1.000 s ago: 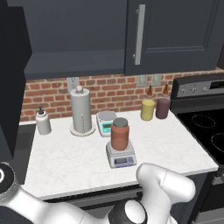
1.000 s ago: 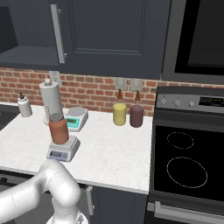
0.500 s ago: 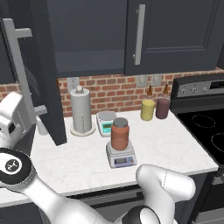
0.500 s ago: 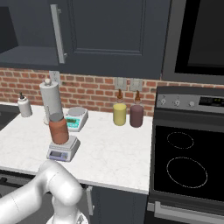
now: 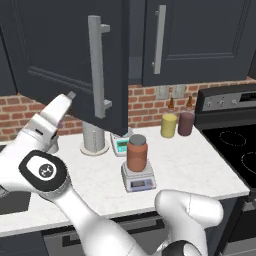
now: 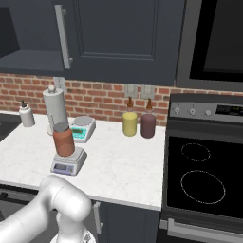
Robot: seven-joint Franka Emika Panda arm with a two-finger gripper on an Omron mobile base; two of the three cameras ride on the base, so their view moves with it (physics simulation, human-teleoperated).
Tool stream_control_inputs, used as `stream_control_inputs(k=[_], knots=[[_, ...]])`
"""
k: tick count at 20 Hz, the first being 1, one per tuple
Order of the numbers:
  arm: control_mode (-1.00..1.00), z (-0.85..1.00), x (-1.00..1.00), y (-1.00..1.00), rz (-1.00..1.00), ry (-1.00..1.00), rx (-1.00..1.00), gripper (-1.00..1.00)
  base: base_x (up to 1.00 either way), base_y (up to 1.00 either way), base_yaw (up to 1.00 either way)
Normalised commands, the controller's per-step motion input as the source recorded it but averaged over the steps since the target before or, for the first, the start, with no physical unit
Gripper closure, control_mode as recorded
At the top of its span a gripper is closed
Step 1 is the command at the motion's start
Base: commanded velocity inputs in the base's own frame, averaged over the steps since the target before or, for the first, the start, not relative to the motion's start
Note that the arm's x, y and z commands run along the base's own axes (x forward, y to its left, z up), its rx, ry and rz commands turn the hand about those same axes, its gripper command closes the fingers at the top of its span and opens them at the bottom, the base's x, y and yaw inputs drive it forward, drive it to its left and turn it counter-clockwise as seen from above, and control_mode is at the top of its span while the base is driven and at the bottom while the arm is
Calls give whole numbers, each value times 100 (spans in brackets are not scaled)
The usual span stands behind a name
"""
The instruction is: Pick the honey bottle and place it on the digital scale for weighing, and close the cabinet.
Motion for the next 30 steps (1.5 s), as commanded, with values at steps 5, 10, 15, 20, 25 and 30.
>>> stream_control_inputs(k=[5,10,15,20,25,30], knots=[[-100,93,0,-100,0,20,4,-100,0,0,0],[-100,53,26,-100,1,28,7,-100,0,0,0],[-100,-13,100,-87,13,21,12,-100,0,0,0],[-100,-30,100,-57,23,2,13,-100,0,0,0],[-100,-22,100,-48,24,0,10,-100,0,0,0],[-100,-19,100,-13,19,5,2,-100,0,0,0]])
